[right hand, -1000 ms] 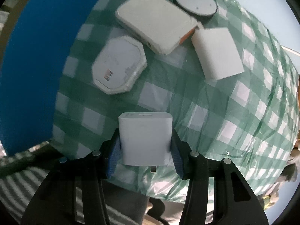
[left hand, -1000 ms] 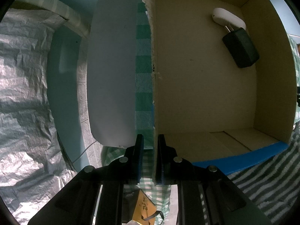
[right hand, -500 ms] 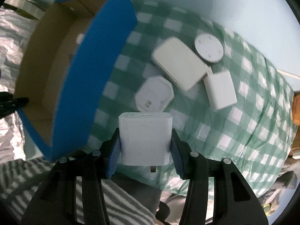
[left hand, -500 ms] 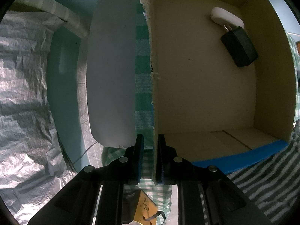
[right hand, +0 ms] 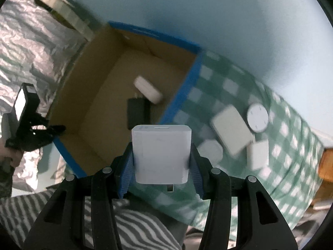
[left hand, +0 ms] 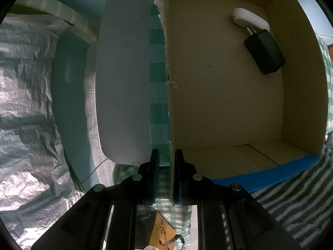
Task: Organize rigid objects
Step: 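Carry the white square charger into the box and lower it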
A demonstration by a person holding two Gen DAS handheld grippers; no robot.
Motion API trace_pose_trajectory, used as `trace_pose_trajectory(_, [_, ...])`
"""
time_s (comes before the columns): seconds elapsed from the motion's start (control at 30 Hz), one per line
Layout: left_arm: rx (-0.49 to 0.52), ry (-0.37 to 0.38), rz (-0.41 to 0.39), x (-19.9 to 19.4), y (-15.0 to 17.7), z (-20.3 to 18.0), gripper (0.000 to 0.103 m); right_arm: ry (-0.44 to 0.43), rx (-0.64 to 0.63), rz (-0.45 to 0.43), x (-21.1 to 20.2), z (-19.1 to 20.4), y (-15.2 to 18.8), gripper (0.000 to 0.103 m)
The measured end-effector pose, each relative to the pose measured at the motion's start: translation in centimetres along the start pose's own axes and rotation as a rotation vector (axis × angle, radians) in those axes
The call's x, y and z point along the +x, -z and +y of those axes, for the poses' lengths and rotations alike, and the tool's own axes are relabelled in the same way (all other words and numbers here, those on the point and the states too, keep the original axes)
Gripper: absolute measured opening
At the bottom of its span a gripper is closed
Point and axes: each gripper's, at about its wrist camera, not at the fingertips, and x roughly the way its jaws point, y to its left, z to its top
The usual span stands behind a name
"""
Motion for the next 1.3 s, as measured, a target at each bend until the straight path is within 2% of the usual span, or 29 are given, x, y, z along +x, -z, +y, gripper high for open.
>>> trace_pose_trajectory(0.2, [0.000,-0.003,-0.001,-0.1,0.0,-0.1,0.015,-0.012,-0.071,-0.002,1.2,2.6,-2.5,0.049])
trace_pose_trajectory(0.37, [-0.001,-0.002,-0.001,0.0,0.1,-0.2,0.015,-0.007,-0.101,0.028,3.4,3.9,-3.9,0.049])
trace_pose_trajectory(0.8, [0.008,-0.002,0.000,0.0,0.1,-0.3,0.015,0.047,-0.150,0.130,9.5,5.0,-3.8,0.049])
trace_pose_trajectory(1.3, [0.004,0.007,0.004,-0.1,0.0,-0.2,0.015,0.051,-0.121,0.098,9.1,4.7,-3.5,0.049])
